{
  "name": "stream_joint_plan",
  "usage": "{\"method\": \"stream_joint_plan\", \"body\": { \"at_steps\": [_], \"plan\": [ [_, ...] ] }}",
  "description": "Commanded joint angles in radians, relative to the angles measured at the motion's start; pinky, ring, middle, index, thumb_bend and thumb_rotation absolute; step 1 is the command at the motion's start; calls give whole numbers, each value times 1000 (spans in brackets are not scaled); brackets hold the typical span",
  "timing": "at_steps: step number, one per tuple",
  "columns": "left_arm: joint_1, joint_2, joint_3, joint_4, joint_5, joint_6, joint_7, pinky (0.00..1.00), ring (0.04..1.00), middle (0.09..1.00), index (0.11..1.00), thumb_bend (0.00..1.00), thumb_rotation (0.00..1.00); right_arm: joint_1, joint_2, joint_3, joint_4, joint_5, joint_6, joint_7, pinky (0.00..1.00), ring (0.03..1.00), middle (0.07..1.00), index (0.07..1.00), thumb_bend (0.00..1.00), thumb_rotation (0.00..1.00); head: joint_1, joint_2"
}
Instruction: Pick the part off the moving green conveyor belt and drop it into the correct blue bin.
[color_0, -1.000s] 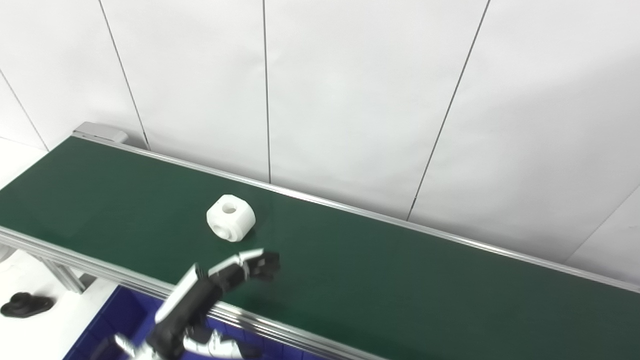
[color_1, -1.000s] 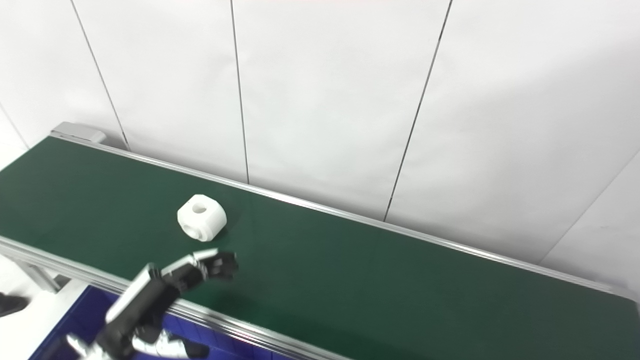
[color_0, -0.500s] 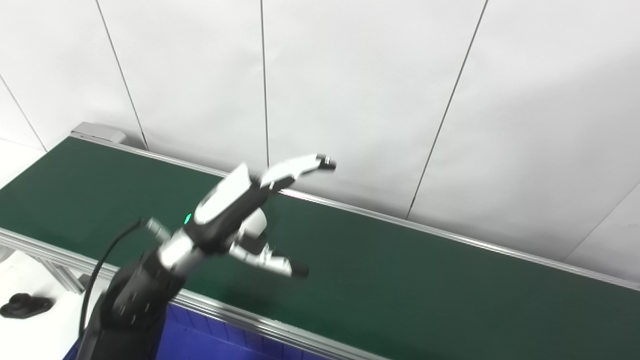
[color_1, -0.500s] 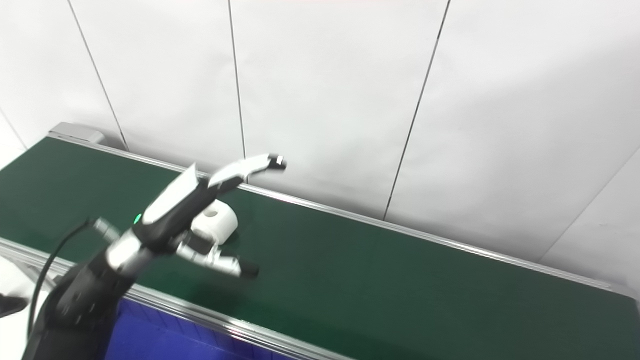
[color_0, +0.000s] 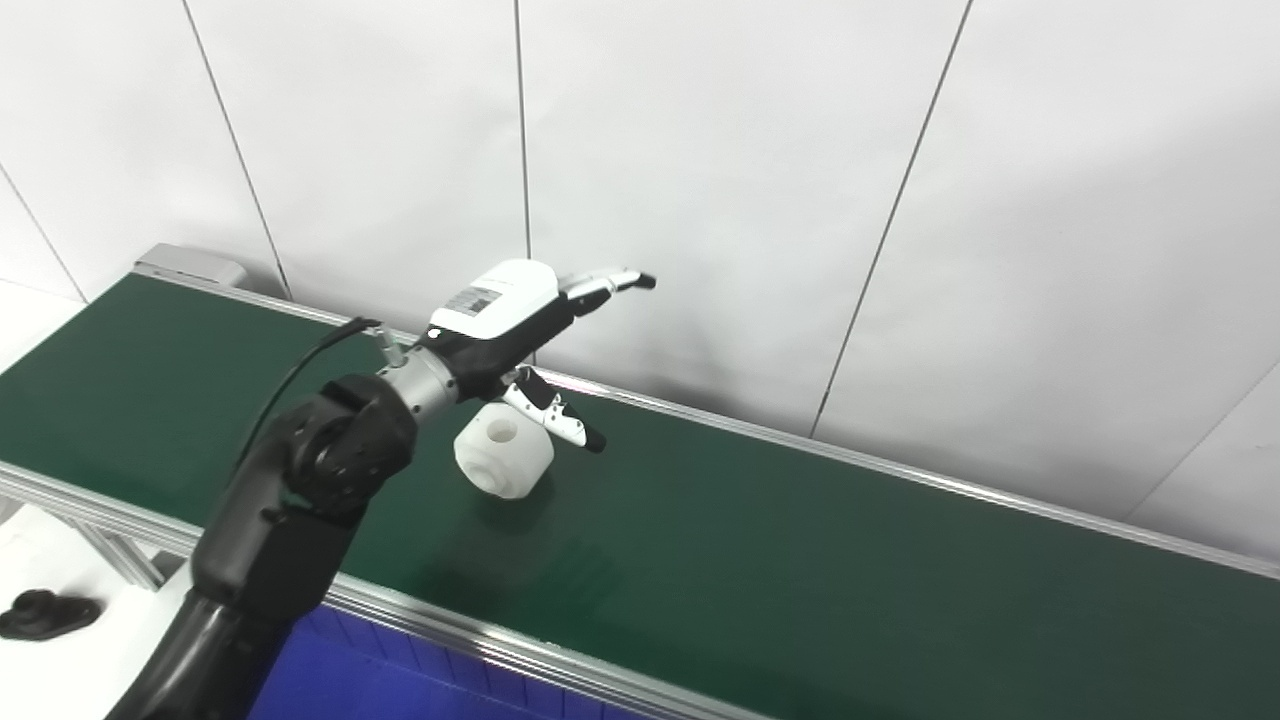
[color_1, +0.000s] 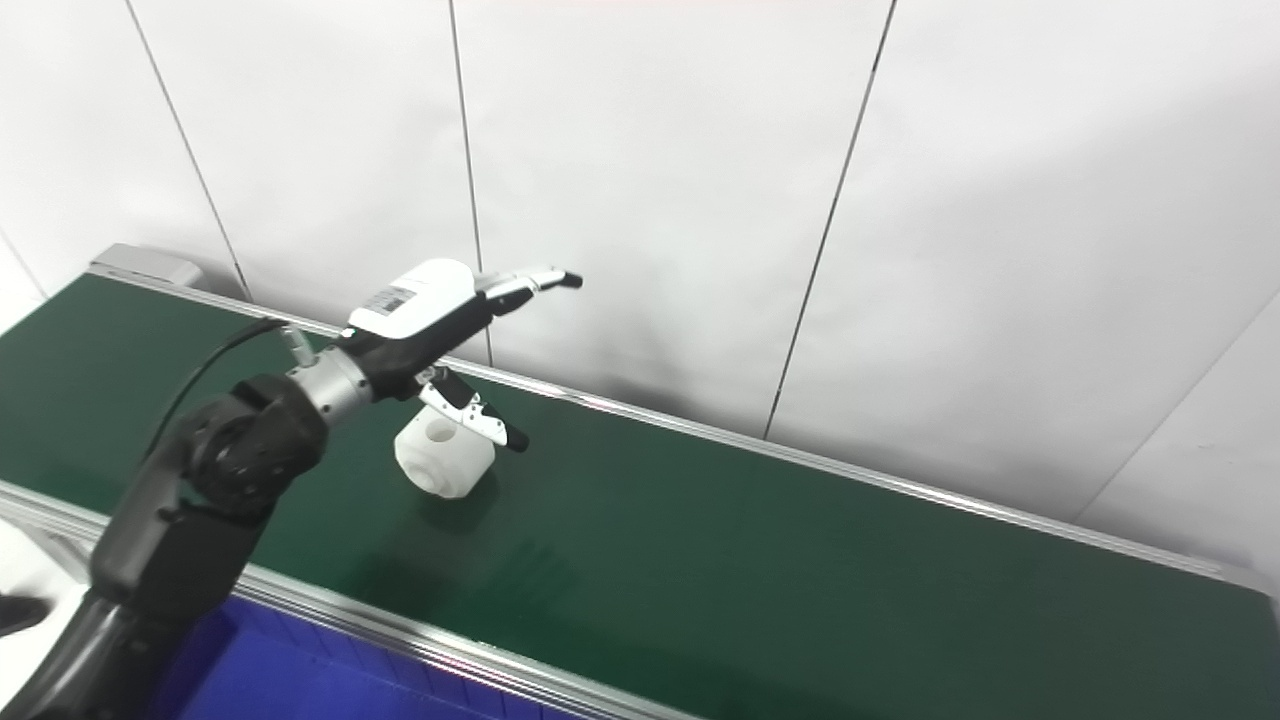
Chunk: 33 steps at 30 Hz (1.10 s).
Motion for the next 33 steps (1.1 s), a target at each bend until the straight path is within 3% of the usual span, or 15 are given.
{"method": "stream_joint_plan", "body": {
  "at_steps": [1,8,13,19,30,33],
  "plan": [
    [-53,34,-22,22,20,-4,48,843,889,928,908,851,190,-1,-5,1,-29,-24,-56,-28,768,860,923,1000,727,582,-1,0],
    [-69,58,-95,99,45,44,45,861,896,932,911,888,190,-9,-8,9,-24,-21,-56,-43,790,868,927,1000,737,586,6,1],
    [-66,73,-142,100,37,104,-7,876,917,950,928,891,212,-10,-10,7,-23,-30,-56,-54,793,863,925,1000,741,575,8,5],
    [-53,79,-182,97,27,170,-50,864,922,955,918,950,173,-10,-14,13,-23,-32,-56,-68,793,859,922,1000,746,584,10,6],
    [-54,72,-239,213,34,168,3,896,942,977,929,942,141,10,-14,-3,-47,-26,-56,-41,807,873,927,1000,749,604,6,20],
    [-58,54,-257,256,56,176,50,910,952,983,932,930,118,17,-14,-11,-53,-26,-56,-27,811,869,923,1000,751,611,6,21]
  ]
}}
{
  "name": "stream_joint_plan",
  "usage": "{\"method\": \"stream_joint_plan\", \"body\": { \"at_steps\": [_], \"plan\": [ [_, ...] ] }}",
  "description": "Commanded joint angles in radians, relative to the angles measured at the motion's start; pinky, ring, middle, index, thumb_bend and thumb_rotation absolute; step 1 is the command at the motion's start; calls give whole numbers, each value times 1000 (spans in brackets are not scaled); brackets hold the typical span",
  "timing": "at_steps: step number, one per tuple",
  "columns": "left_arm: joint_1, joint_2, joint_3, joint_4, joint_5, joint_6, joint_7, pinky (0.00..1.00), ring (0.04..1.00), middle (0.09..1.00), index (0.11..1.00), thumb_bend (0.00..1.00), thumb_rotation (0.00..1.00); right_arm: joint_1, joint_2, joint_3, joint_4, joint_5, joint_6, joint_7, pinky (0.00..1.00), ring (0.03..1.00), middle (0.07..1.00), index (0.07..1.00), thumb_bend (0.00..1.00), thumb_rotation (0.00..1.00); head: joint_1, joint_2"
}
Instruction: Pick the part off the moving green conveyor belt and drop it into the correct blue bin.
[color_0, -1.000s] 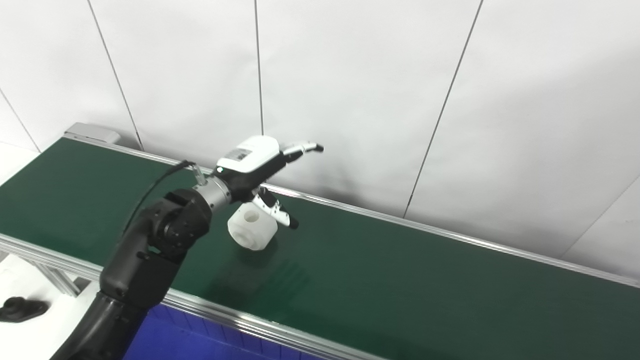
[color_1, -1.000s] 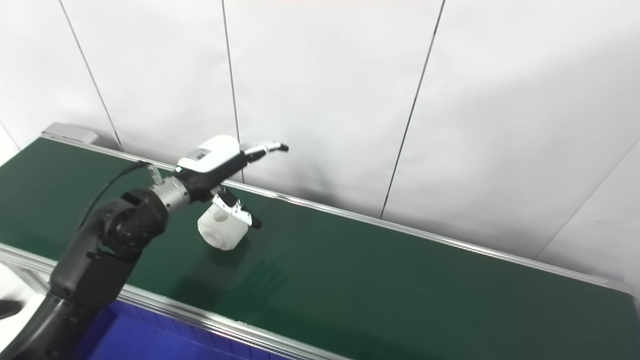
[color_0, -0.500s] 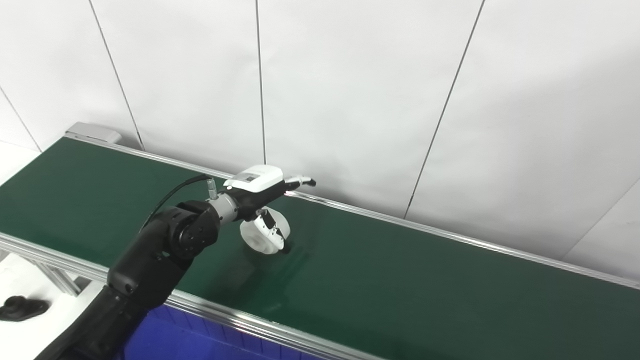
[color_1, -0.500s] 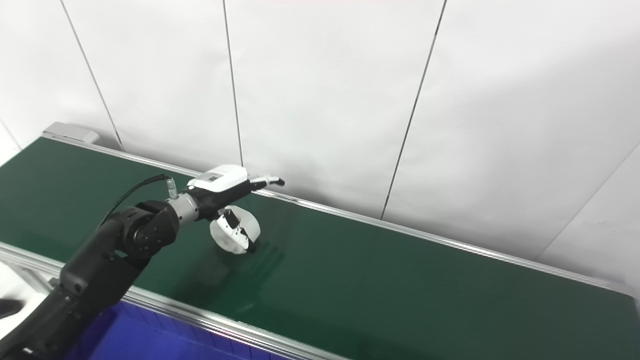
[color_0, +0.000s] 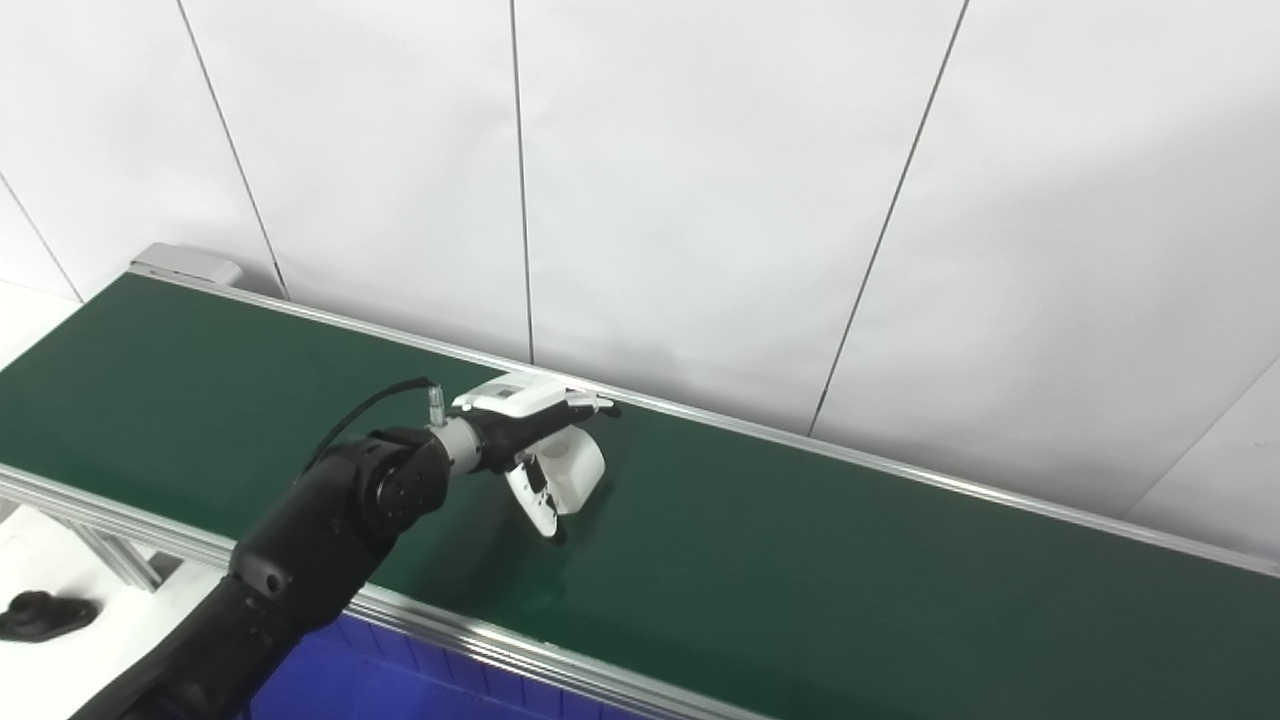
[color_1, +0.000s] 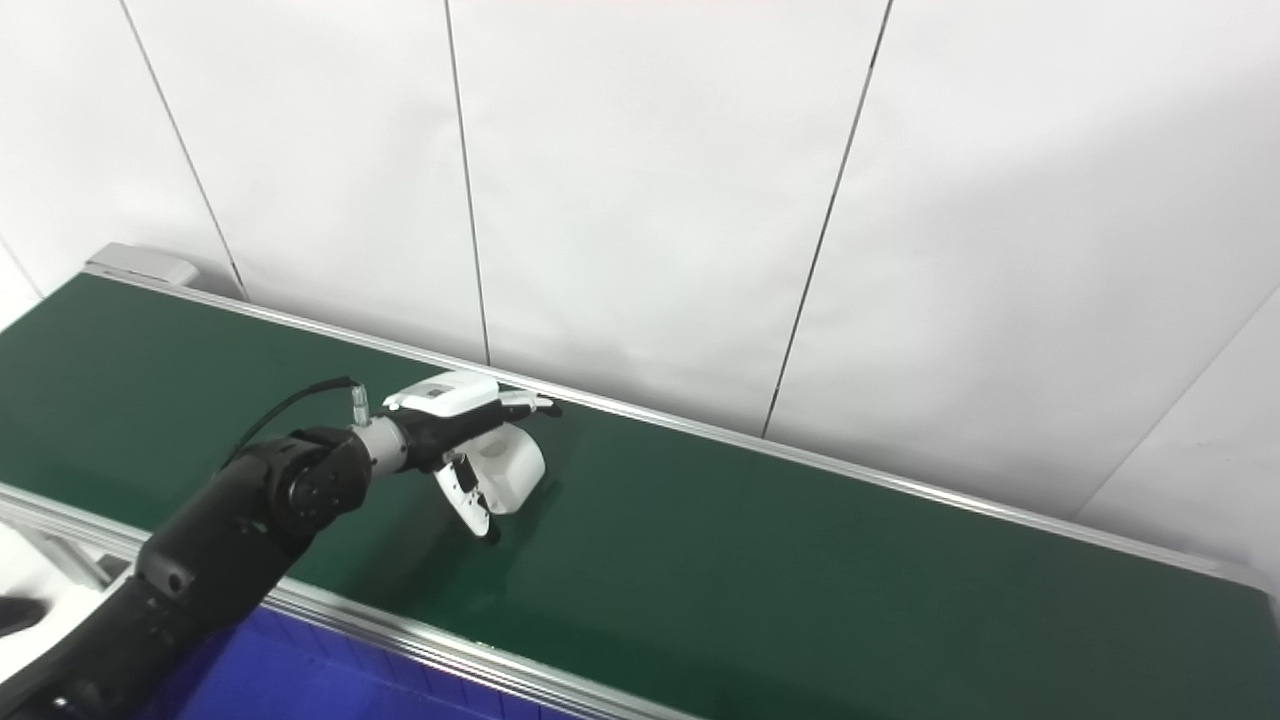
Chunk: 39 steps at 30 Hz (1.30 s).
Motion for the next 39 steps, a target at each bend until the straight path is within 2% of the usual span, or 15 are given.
{"method": "stream_joint_plan", "body": {
  "at_steps": [1,8,10,12,13,14,15,17,19,21,26,32,35,38,39],
  "plan": [
    [-38,-3,-7,11,22,-3,69,909,951,982,931,928,106,14,-3,-9,-34,-8,-56,5,811,869,922,1000,748,608,0,2],
    [-64,-46,-54,125,62,14,171,956,976,995,952,828,2,15,1,-13,-37,-15,-56,-12,771,841,906,994,768,601,0,8],
    [-69,-62,-55,171,57,-24,246,900,951,968,927,791,0,16,2,-14,-39,-20,-56,-12,756,834,903,992,769,603,-1,11],
    [-72,-81,-48,230,43,-88,349,727,819,864,833,724,0,16,2,-16,-40,-19,-56,-6,754,840,908,998,763,621,-1,11],
    [-76,-93,-41,261,30,-113,395,636,707,780,789,658,0,18,3,-18,-41,-18,-56,-2,760,843,909,999,765,625,-1,14],
    [-79,-100,-37,282,21,-128,424,495,521,623,733,548,0,20,4,-20,-42,-18,-56,0,762,843,908,1000,766,628,-1,14],
    [-82,-111,-32,303,6,-151,457,481,503,608,727,537,0,20,4,-20,-43,-16,-56,2,762,843,908,1000,766,628,-2,17],
    [-85,-126,-29,331,-19,-202,508,366,443,532,556,509,0,22,4,-20,-45,-18,-56,1,773,845,909,1000,765,630,-3,19],
    [-88,-136,-30,352,-37,-246,542,405,417,495,537,499,0,25,5,-23,-49,-13,-56,11,774,844,909,1000,759,634,-2,20],
    [-89,-142,-31,362,-52,-270,558,466,447,505,495,499,0,28,7,-26,-53,-1,-56,27,802,861,919,1000,753,635,-3,20],
    [-86,-150,-22,356,-101,-307,558,454,437,506,497,499,0,27,16,-28,-49,-1,-56,21,786,847,908,1000,748,620,-4,22],
    [-31,-137,13,229,-149,-278,535,443,427,504,503,500,0,37,24,-36,-58,-17,-56,35,807,869,923,1000,737,648,-27,51],
    [18,-115,43,142,-168,-328,548,408,413,496,515,498,0,47,35,-41,-76,-18,-55,41,805,864,924,999,738,631,-92,98],
    [89,-85,87,11,-258,-332,489,422,423,489,517,498,0,68,56,-52,-110,-31,-55,66,801,855,926,995,745,630,-223,165],
    [119,-77,102,-39,-293,-326,467,437,433,488,513,498,0,72,58,-54,-121,-36,-55,76,803,854,924,994,742,631,-223,165]
  ]
}}
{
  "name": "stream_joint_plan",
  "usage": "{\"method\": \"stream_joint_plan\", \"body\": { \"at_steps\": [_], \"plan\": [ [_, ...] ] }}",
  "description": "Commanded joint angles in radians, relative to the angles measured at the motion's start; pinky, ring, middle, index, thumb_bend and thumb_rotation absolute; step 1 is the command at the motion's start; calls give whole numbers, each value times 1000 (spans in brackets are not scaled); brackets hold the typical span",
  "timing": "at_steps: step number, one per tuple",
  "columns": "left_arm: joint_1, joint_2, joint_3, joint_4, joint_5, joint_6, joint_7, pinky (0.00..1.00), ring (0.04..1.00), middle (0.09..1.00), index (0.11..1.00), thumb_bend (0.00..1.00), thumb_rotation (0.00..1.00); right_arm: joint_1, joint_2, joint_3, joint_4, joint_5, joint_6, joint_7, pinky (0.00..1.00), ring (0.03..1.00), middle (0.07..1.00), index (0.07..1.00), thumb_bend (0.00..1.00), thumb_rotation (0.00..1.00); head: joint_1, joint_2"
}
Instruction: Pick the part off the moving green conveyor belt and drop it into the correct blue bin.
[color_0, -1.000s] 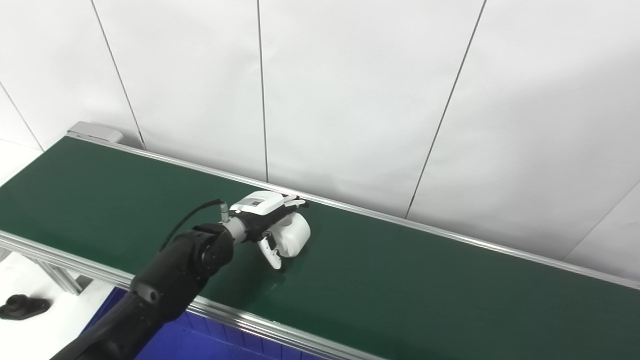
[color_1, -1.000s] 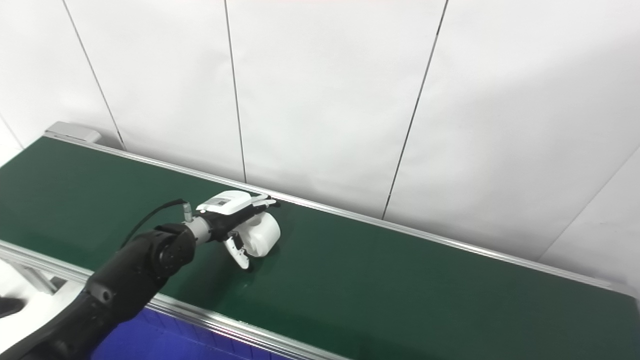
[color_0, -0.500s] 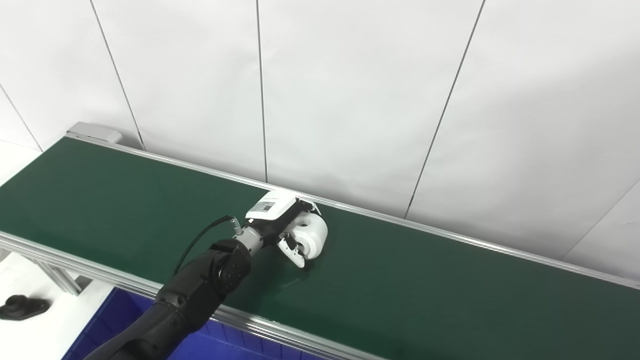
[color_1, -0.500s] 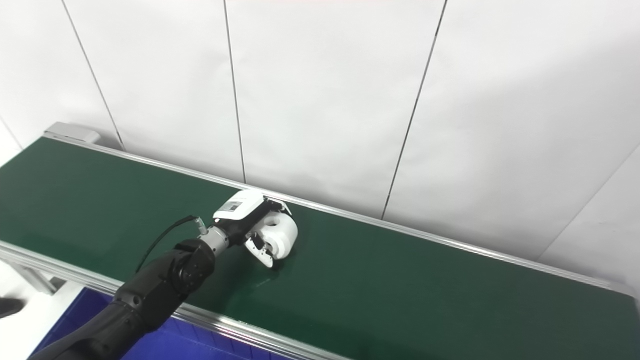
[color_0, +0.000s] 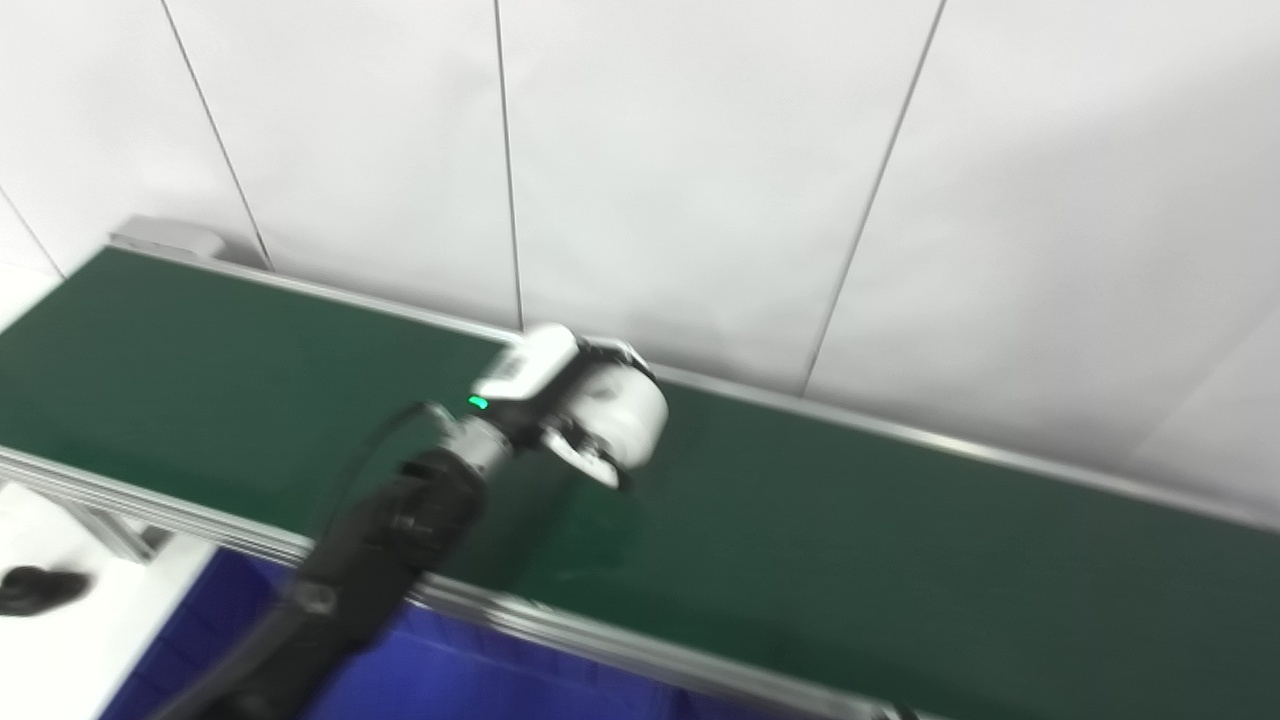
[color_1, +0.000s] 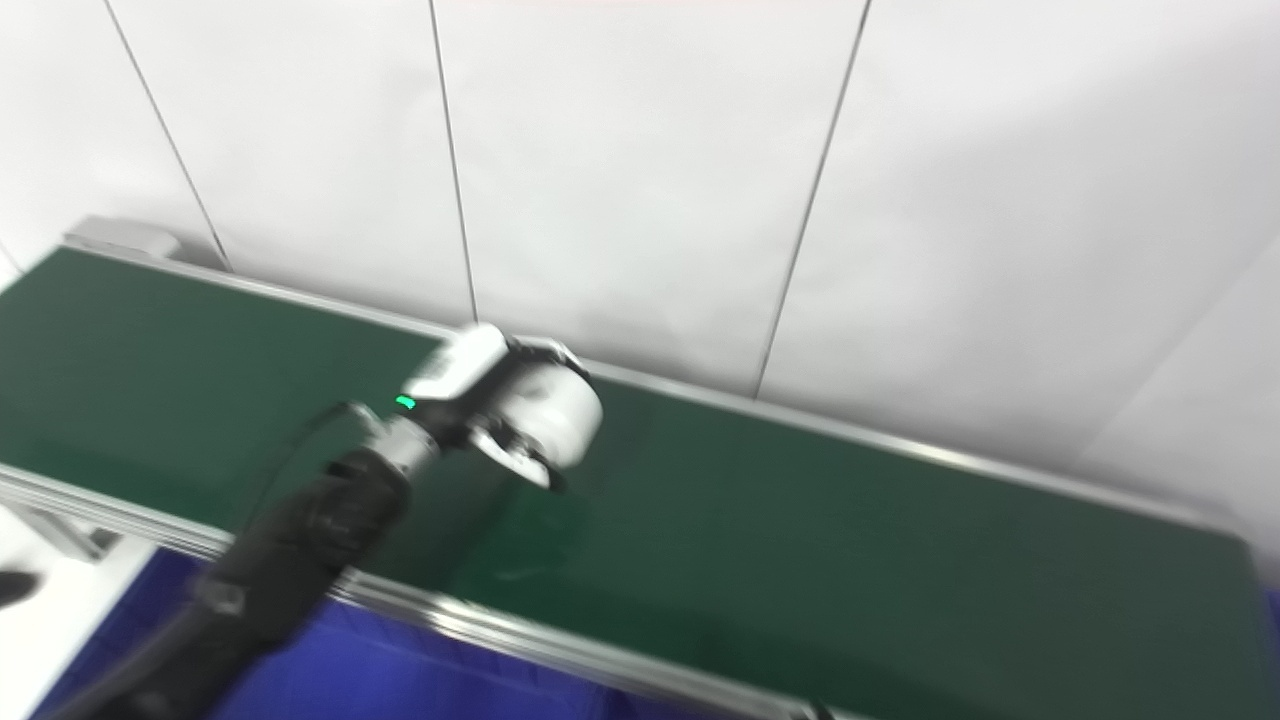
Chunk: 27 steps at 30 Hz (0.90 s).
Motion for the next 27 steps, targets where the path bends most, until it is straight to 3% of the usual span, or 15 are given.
{"method": "stream_joint_plan", "body": {
  "at_steps": [1,8,13,16,20,27],
  "plan": [
    [36,40,39,-110,-78,-19,-29,459,450,492,502,499,0,19,14,-3,-46,-28,-55,17,795,851,921,992,734,632,-50,8],
    [198,55,93,-311,-185,-55,-79,461,467,509,469,499,0,67,54,-44,-103,-51,-51,92,774,849,907,982,760,604,-126,70],
    [290,49,106,-394,-227,-100,-94,314,448,511,467,499,0,96,84,-85,-148,-66,-47,145,776,848,902,984,768,595,-163,128],
    [338,47,104,-418,-281,-122,-115,430,458,516,466,498,0,106,104,-108,-165,-67,-42,175,763,834,898,977,774,590,-169,139],
    [430,40,101,-437,-270,-171,-117,430,460,512,469,499,0,108,124,-133,-181,-62,-43,212,748,826,890,970,773,575,-183,162],
    [536,35,103,-481,-261,-159,-145,425,459,503,474,500,0,120,145,-168,-207,-56,-37,266,749,827,891,971,769,583,-205,188]
  ]
}}
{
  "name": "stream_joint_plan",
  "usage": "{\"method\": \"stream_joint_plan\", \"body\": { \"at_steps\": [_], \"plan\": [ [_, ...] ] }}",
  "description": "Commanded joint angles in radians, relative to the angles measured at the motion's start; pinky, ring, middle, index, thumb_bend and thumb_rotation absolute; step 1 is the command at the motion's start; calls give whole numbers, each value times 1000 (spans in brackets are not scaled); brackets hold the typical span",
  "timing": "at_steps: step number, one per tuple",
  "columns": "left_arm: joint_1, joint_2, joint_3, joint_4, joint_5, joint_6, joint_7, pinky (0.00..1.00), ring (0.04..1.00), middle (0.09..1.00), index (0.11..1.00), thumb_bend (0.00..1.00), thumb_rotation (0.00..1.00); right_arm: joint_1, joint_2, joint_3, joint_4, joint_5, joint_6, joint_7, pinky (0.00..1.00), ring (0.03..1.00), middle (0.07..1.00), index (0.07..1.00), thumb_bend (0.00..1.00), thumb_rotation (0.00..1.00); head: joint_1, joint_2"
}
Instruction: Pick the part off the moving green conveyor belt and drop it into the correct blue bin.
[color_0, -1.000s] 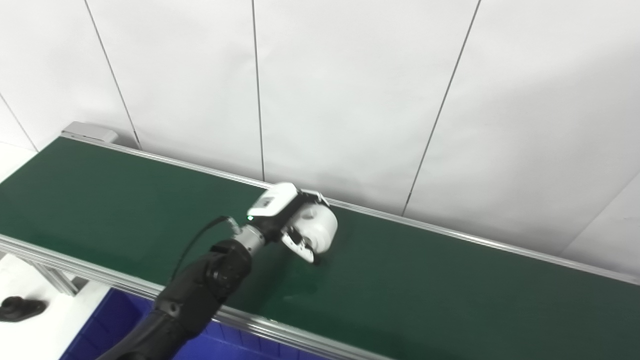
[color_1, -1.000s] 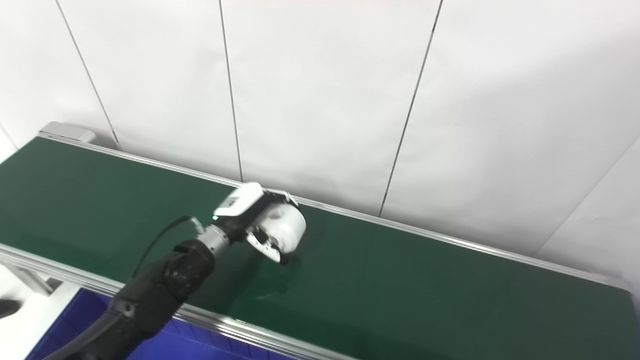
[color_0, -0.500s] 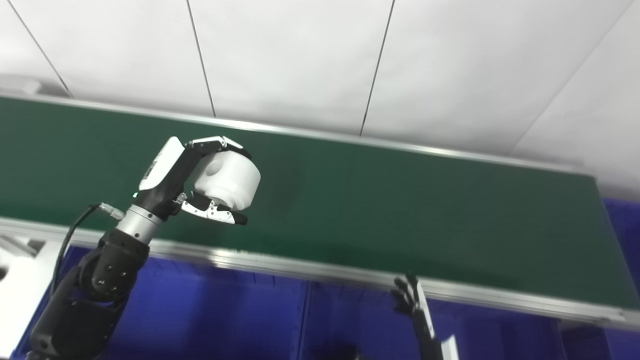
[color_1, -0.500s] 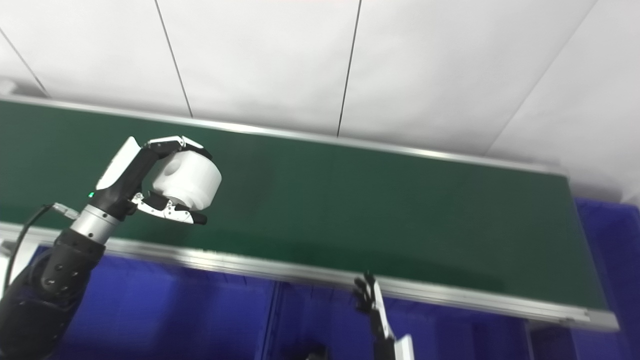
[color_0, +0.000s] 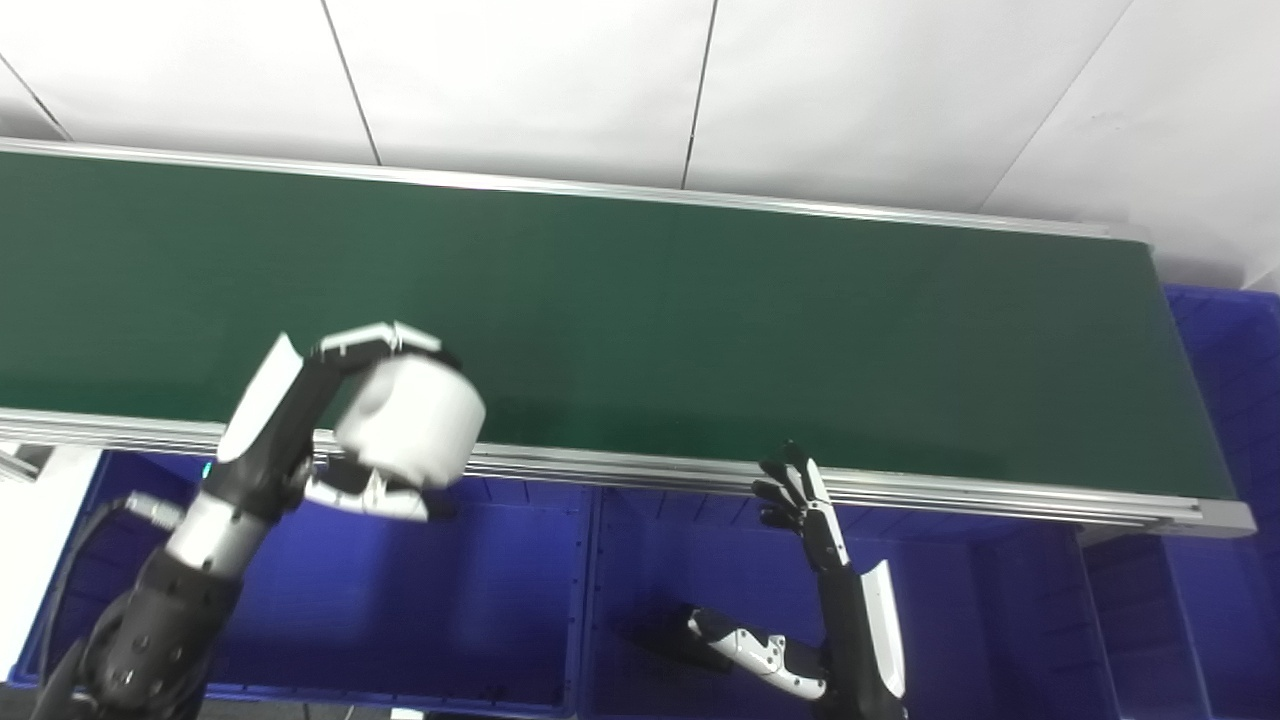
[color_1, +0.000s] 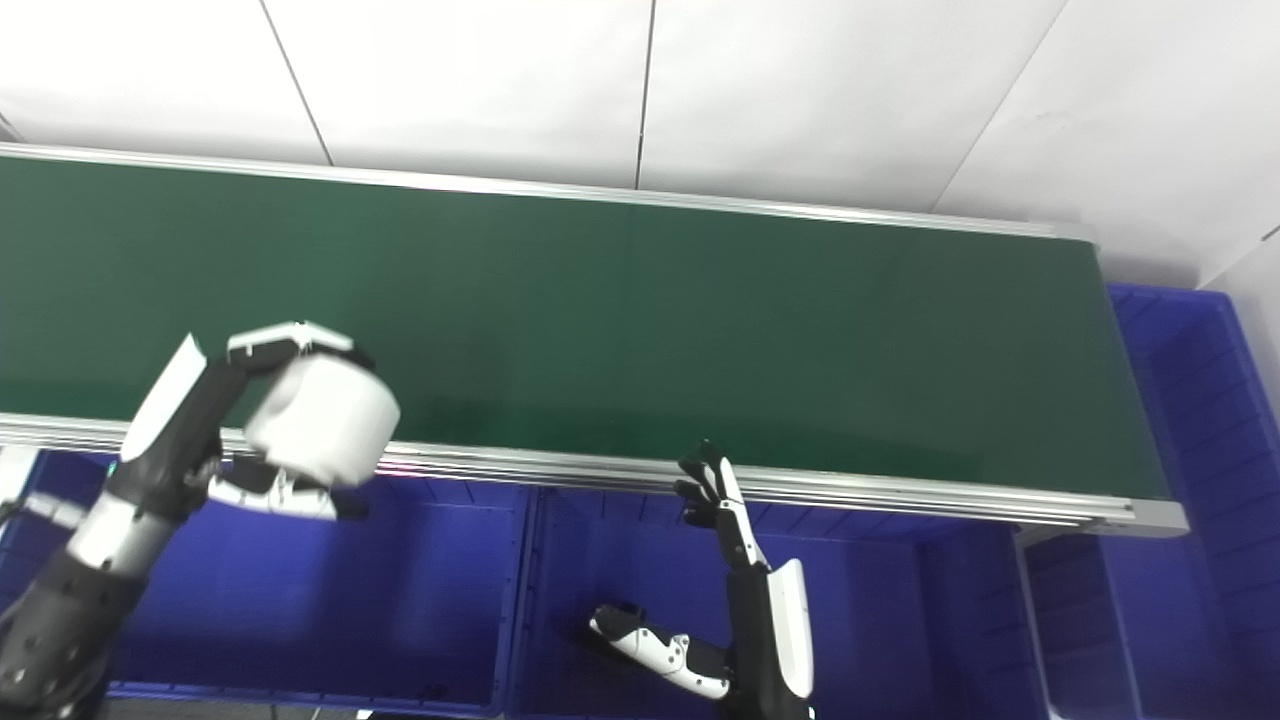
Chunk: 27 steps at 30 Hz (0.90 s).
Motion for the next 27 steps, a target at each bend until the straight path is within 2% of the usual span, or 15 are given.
{"method": "stream_joint_plan", "body": {
  "at_steps": [1,3,5,11,18,23,25,27],
  "plan": [
    [11,0,3,-32,-25,-23,-6,432,463,501,473,500,0,18,8,-11,-43,4,-36,21,754,830,893,972,767,582,5,2],
    [36,2,-11,-11,-40,-35,-19,464,481,499,467,499,0,24,9,-22,-49,6,-34,32,753,829,896,973,766,584,11,1],
    [61,2,-20,10,-40,-39,-28,455,473,502,470,499,0,32,10,-33,-60,5,-28,45,746,822,890,971,770,582,16,5],
    [112,11,-62,66,2,-43,2,473,458,517,475,499,0,51,11,-48,-75,17,-50,56,738,815,880,952,779,560,43,8],
    [125,42,-141,154,108,-43,131,490,465,521,472,499,0,57,0,-50,-78,23,-52,74,718,811,882,959,757,578,57,3],
    [118,71,-231,235,169,-43,247,523,475,512,478,499,0,77,-11,-57,-96,54,-46,115,756,799,885,954,769,558,79,-7],
    [111,63,-240,259,208,-43,272,528,478,511,477,499,0,82,-12,-60,-97,58,-43,130,783,808,888,957,775,572,86,-18],
    [109,39,-221,269,242,-32,258,528,475,515,476,498,0,88,-12,-61,-100,62,-41,144,794,813,890,963,779,579,87,-28]
  ]
}}
